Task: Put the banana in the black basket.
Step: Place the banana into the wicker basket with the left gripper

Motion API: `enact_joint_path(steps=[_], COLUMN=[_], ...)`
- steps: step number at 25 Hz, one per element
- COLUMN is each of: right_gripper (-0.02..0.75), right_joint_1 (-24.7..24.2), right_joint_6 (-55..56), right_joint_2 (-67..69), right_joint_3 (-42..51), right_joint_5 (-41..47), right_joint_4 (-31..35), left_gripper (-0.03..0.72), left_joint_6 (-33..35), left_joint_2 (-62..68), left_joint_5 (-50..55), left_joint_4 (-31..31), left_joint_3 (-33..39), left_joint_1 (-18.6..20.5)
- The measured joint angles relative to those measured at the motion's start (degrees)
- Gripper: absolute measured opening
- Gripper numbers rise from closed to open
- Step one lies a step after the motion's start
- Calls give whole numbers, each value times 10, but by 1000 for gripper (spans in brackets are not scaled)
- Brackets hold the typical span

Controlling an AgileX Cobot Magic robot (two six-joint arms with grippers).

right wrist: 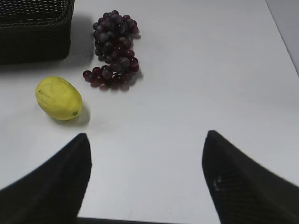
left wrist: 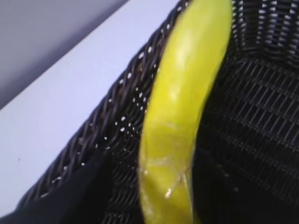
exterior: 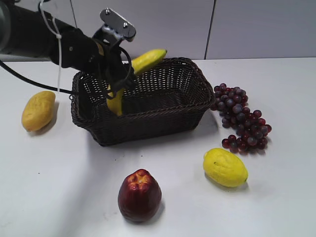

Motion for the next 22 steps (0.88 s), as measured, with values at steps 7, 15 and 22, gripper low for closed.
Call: enact_joint_path(steps=[7, 15, 22], right_gripper=[591, 591, 591], right_joint_1=[0, 0, 0], right_joint_6=[0, 0, 0], right_joint_2=[0, 0, 0], right_joint_3=[0, 0, 0], right_joint_5=[0, 0, 0], right_joint_4=[0, 0, 0], left_gripper=[657, 666, 666], left_joint_6=[0, -6, -67], left_joint_2=[-2, -100, -195], left_joint_5=[15, 161, 377], left_joint_4=[-3, -54, -62], left_joint_3=[0, -26, -37], left_joint_1=[-2, 11, 107])
